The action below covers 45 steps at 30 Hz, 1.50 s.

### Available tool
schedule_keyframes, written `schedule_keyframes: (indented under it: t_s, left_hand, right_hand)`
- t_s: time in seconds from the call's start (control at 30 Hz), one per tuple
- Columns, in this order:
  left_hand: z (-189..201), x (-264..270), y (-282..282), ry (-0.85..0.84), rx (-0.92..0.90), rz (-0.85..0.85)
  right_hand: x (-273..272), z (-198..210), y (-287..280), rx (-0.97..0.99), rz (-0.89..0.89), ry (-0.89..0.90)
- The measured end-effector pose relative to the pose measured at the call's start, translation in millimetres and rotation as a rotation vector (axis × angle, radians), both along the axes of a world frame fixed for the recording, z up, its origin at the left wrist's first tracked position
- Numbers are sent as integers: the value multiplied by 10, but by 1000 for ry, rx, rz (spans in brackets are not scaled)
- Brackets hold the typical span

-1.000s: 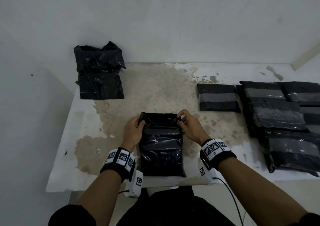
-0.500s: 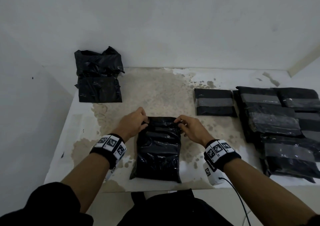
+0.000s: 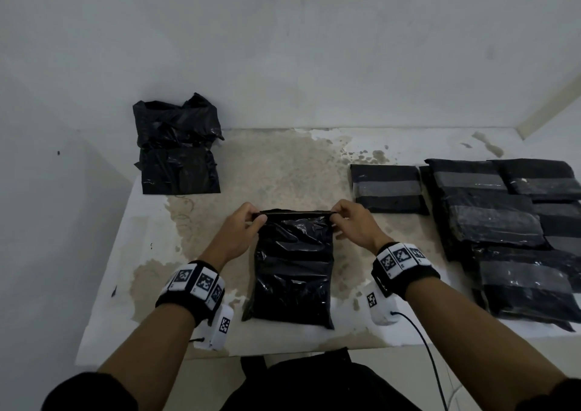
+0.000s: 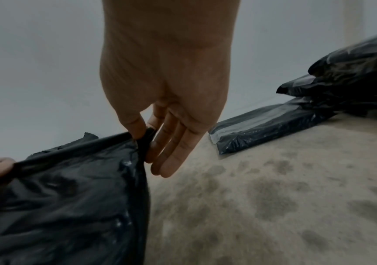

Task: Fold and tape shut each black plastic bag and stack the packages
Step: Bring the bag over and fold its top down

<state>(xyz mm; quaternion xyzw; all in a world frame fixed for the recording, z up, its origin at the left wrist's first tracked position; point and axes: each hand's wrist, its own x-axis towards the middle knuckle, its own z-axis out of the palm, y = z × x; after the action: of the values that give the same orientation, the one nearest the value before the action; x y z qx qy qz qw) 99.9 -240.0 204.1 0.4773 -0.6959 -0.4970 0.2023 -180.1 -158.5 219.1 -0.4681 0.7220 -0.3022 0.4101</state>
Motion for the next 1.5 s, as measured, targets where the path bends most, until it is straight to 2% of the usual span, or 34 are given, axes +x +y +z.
schedule_keyframes:
  t_s: [0.13,0.37,0.47,0.57,0.67,0.83,1.0,1.13,1.3,1.43,1.5]
  left_hand:
    - [-63,-65,10,104,12,43]
    - [-90,-55,-45,104,-30,102]
    - [-101,-65,-68,133,-17,151]
    - [-78,-84,-26,200,51,230]
    - [-20,-88,118,266,198,344]
    - [-196,-29,350,221,438,180]
    - [-387,-103,348,126,470,317]
    - [-423,-103,357,159,449,335]
    - [-443,-27,338,83,407,251]
    - [-309,-93,341,189,399,245]
    - [-323,-76,299,198,361,276]
  right_hand:
    - [92,-95,-24,-42,-47,-148]
    - [197,-54,63,-212,-267,-289]
    - [249,-121,139,-15,-181,-408]
    - [281,-249,185,103,-8,-418]
    - [307,-350,187,54,-51,-433]
    - [297,-414,163,10,-84,-393]
    - [247,-488,184,20,-113,-312]
    - [173,-576,230,51,-115,-265]
    - [88,-572,289,134,-57,-297]
    - [76,-525,307,109,-19,-362]
    - [56,-524,290,75,-38,-333]
